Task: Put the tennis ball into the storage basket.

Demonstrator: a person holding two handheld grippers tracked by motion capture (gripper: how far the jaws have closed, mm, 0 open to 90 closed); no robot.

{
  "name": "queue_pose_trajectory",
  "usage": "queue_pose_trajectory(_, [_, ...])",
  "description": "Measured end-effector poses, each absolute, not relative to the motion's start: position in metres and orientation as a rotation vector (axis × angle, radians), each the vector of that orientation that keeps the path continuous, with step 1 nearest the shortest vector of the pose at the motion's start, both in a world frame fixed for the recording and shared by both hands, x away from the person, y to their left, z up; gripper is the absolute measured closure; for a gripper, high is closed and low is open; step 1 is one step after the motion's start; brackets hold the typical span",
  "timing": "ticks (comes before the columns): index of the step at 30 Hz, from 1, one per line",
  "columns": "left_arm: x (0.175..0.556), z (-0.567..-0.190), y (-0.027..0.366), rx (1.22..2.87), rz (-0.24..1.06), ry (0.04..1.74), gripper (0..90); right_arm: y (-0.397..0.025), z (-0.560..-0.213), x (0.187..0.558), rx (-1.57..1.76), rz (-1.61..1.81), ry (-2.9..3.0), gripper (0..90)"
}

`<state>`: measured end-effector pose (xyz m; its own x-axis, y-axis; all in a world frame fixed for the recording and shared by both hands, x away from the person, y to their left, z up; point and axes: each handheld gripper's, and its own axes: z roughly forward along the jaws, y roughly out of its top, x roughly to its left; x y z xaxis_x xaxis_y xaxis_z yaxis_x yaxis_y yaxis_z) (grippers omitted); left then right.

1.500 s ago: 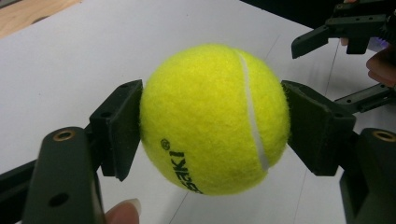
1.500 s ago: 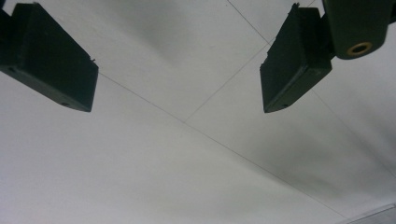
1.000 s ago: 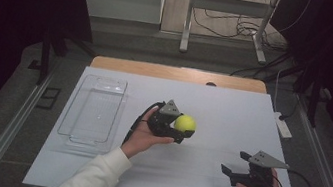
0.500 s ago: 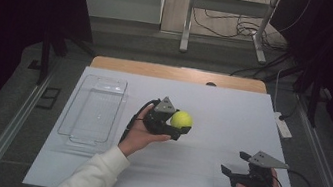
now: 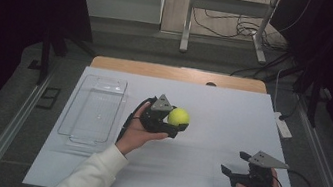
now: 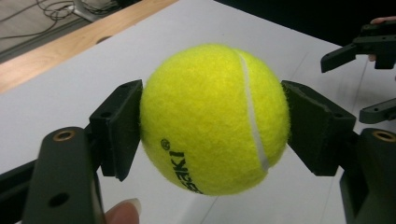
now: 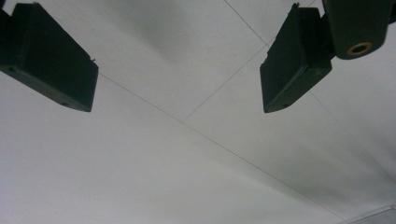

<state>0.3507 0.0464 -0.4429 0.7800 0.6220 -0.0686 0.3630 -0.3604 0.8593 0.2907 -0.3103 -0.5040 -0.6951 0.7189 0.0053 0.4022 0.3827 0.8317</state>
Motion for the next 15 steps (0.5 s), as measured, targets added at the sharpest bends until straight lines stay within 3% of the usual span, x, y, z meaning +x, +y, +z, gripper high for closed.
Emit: queue_pose_trajectory(15, [0.352,-0.433,0.062,1.937,0.36,0.762,26.6,-0.311,-0.504,0.291,0.98,1.235,2.287,11.8])
